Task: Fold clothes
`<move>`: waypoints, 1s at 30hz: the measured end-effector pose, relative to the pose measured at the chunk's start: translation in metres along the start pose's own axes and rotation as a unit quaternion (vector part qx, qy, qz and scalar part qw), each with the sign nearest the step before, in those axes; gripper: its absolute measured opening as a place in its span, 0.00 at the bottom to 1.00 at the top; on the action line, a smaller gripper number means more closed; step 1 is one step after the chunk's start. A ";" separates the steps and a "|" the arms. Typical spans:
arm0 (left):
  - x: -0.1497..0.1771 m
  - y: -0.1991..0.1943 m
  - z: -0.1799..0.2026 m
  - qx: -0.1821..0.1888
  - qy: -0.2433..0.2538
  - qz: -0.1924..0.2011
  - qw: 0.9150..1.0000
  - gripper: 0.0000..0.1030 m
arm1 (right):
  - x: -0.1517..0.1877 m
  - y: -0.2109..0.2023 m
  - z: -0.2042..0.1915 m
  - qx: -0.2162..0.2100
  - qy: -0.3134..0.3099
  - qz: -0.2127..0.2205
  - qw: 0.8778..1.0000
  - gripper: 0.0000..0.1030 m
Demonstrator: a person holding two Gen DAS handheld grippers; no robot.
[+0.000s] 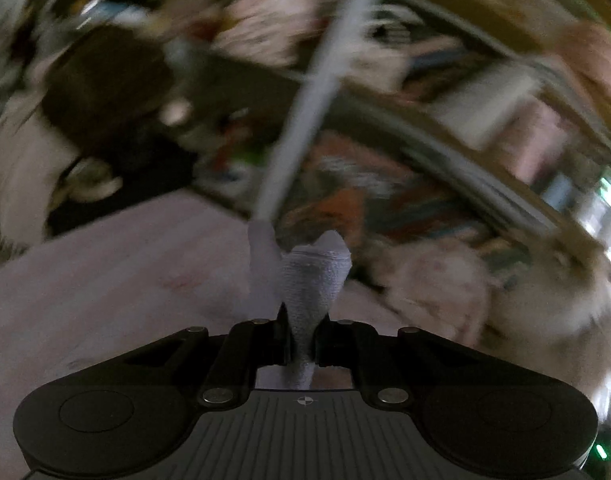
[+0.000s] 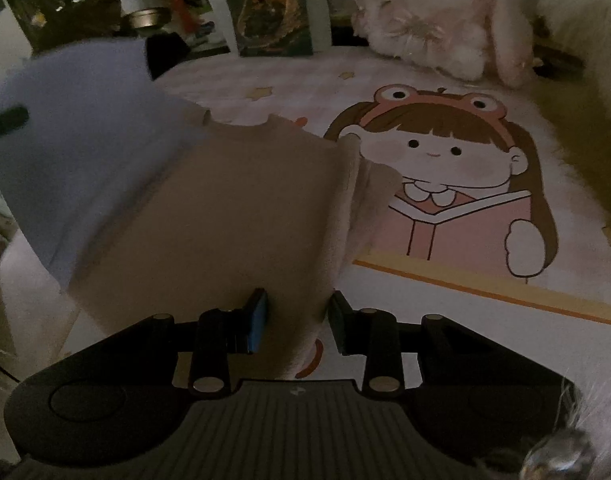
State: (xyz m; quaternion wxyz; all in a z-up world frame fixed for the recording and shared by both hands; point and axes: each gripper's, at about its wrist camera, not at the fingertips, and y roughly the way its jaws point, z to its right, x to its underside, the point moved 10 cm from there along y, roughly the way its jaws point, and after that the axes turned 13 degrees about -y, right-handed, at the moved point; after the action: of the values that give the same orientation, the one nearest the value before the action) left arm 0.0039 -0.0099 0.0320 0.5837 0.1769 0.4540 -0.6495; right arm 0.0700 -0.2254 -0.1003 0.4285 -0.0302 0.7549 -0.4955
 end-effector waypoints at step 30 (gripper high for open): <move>0.111 0.004 0.031 -0.081 0.117 -0.131 0.981 0.50 | -0.023 -0.019 0.008 -0.248 0.183 0.005 0.951 0.69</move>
State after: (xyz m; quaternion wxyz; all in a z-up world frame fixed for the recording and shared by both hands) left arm -0.0116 -0.1012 -0.0377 0.4493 0.1427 0.5893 -0.6561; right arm 0.0833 -0.2301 -0.0726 0.2643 -0.0404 0.9196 -0.2878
